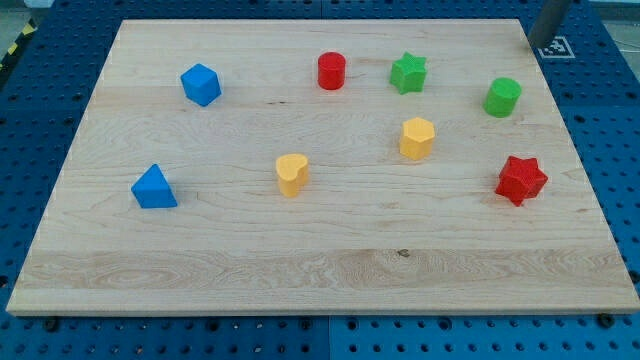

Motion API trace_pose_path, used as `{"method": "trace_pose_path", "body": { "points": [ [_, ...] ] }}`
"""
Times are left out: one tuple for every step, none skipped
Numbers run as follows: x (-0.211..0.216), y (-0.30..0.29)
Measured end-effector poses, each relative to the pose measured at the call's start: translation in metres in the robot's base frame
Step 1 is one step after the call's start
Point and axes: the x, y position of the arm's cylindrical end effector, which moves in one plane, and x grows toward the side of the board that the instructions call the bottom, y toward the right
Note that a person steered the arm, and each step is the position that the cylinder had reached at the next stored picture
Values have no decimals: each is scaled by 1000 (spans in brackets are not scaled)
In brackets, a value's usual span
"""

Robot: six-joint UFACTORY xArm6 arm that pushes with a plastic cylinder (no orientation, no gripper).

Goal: Slightly push the red circle to the center of the board

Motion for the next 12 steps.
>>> {"method": "trace_pose_path", "body": {
  "points": [
    [0,-1],
    [0,-45],
    [1,-65],
    [1,-65],
    [-21,-96],
    [-21,-97],
    [-21,-97],
    [-23,-106],
    [-24,-137],
    [-25,-183],
    [-27,-242],
    [-25,-295]
  ]
}}
